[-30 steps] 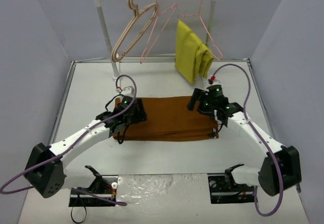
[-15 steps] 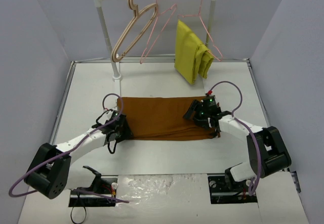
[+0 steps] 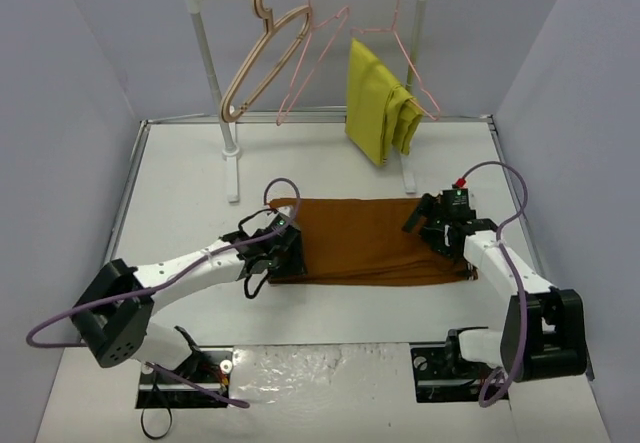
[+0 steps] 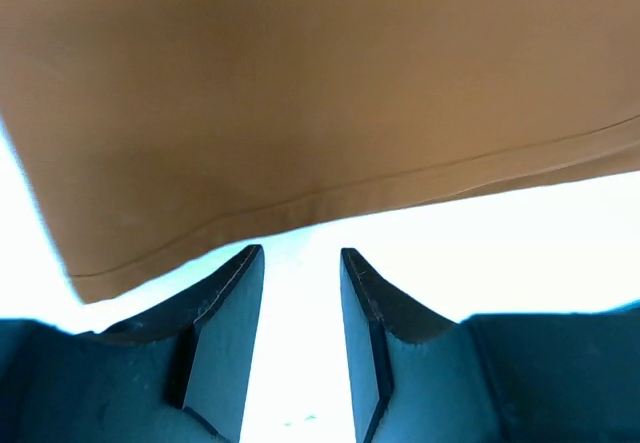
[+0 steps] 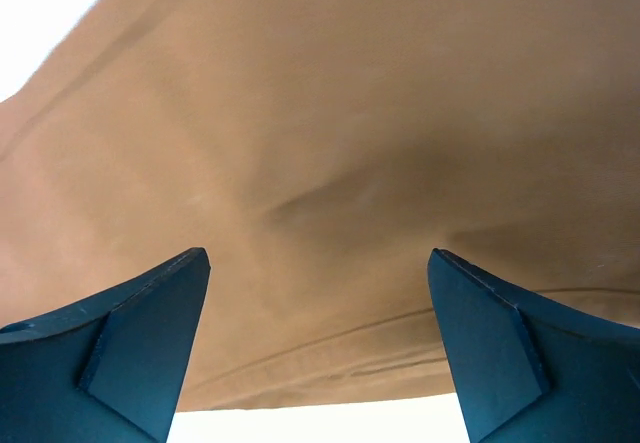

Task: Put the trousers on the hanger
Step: Fold the trousers at the center of the board.

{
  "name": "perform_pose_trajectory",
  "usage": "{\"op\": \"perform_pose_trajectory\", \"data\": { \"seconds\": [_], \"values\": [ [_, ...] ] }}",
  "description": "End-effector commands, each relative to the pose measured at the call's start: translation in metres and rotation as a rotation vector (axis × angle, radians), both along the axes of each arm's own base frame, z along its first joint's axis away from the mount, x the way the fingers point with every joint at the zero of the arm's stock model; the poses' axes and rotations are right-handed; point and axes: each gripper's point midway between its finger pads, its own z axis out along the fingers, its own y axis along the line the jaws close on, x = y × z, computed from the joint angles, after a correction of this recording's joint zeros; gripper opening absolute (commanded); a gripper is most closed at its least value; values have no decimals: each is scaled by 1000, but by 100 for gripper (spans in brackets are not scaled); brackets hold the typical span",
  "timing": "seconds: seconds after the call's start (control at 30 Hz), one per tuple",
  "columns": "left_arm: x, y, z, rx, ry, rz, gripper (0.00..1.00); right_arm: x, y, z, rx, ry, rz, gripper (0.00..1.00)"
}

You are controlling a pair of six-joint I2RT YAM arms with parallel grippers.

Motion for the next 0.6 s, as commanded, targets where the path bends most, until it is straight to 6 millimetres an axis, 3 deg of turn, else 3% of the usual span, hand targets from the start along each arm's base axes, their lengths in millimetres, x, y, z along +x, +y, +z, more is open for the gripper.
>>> {"op": "perform_pose_trajectory", "data": {
  "seconds": [0.0,0.07,0.17,0.23,0.43,0.57],
  "values": [
    [34,21,53,-42,-131,79,35,16,15,49,-59,-150,125,88],
    [58,31,66,-119,-160,126,35,23,50,75,-45,-273,229,86],
    [87,43,65,-134,-190,151,35,24,107,98,34,-405,392,81],
    [103,43,69,-153,-207,140,35,20,144,100,85,-440,508,77],
    [148,29,62,-169,-254,80,27,1,236,105,148,-508,800,52],
    [161,25,65,-164,-279,62,23,-10,278,107,192,-533,926,44]
  ]
}}
